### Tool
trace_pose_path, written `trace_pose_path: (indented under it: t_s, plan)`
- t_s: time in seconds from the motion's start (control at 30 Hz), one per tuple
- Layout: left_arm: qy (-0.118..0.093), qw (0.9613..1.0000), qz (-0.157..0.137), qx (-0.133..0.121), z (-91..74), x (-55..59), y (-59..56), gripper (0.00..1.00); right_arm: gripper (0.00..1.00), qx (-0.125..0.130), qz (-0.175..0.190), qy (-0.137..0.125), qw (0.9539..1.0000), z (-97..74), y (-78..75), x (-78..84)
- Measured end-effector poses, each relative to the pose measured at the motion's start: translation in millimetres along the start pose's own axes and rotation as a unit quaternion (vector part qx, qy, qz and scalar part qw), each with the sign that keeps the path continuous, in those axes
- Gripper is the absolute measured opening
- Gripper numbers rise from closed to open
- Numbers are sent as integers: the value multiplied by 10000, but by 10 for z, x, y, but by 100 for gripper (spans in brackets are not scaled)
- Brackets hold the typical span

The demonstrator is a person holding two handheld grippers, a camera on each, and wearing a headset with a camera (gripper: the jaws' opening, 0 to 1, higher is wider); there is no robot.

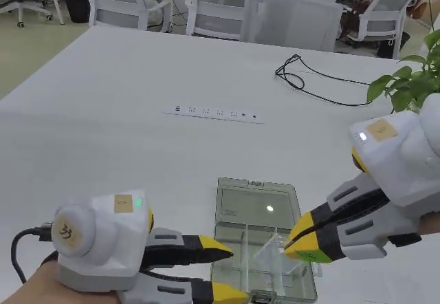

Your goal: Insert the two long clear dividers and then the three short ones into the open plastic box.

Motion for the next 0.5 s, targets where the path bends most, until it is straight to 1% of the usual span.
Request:
trace_pose_path:
  t_s: [0.07, 0.13, 0.27, 0.4, 0.5]
  plan:
    - [12, 10000, -41, -66, -22, 18, 26, 39, 3, 24, -13, 17, 10000, 28, -28, -10]
    - [47, 9999, -17, -154, -38, 37, 53, 44, 3, 48, -11, 29, 10000, 51, -58, -14]
    - [104, 9995, -56, -286, -62, 65, 104, 55, 3, 131, 1, 50, 9999, 108, -151, -20]
    - [141, 9992, -91, -370, -77, 90, 149, 61, 3, 194, 22, 58, 9998, 174, -252, -15]
    - [200, 9988, -49, -442, -82, 115, 183, 66, 3, 255, 50, 78, 9996, 253, -351, 10]
Point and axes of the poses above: the centre of the closed fingertips' face, and the gripper's own axes: z roughly forward along the fingers, y roughly to its left, x roughly out of its underside, the point moved 9 cm from there along -z, roughly backward along the fingers, and after that the axes turned 5 degrees about -z, right-handed, at the moved point
